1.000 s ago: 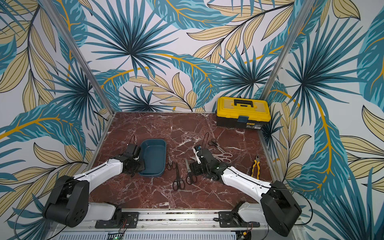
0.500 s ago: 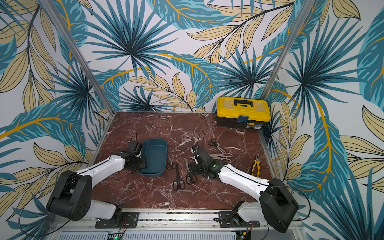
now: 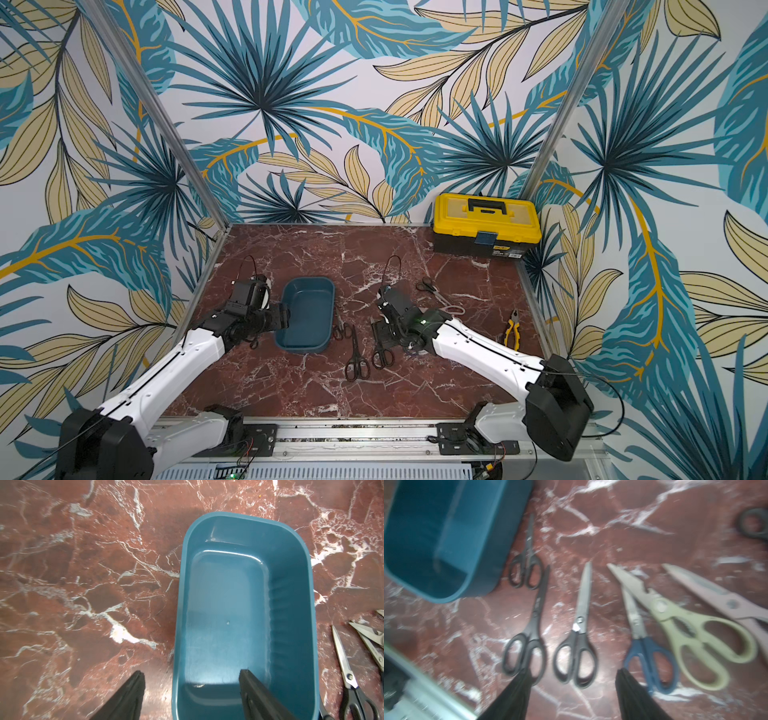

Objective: Put the scissors into the storage box
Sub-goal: Pick up the scissors from the center of the board.

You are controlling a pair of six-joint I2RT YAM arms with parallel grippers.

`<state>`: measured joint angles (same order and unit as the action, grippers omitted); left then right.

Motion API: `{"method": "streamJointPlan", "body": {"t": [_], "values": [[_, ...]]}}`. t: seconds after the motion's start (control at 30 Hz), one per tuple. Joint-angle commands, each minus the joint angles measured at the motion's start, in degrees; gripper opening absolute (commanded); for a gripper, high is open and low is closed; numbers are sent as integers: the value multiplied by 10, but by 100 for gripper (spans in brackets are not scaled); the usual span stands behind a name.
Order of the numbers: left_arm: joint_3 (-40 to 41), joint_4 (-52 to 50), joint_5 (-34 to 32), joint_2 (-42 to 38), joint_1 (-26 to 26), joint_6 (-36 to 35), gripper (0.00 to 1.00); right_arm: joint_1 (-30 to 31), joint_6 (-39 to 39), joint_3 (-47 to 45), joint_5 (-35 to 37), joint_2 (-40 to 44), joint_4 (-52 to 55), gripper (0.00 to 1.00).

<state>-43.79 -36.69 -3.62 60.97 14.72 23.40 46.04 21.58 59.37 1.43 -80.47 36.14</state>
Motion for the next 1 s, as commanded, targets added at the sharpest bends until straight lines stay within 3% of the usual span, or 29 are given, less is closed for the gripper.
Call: {"method": "streamJointPlan", "body": {"t": [0.0,0.17,0.33,0.53,0.97], "values": [[-18,-60,3,-34,12,7,76,30,-5,38,-86,-40,133,66],[60,-28,34,-87,20,10,76,62,24,94,-144,-114,160,64],[144,69,98,-151,22,18,77,77,34,140,-137,-214,182,60],[171,69,66,-198,22,0,79,90,51,176,-100,-280,179,56],[218,121,107,-238,22,-19,85,92,31,233,-85,-363,208,50]]}}
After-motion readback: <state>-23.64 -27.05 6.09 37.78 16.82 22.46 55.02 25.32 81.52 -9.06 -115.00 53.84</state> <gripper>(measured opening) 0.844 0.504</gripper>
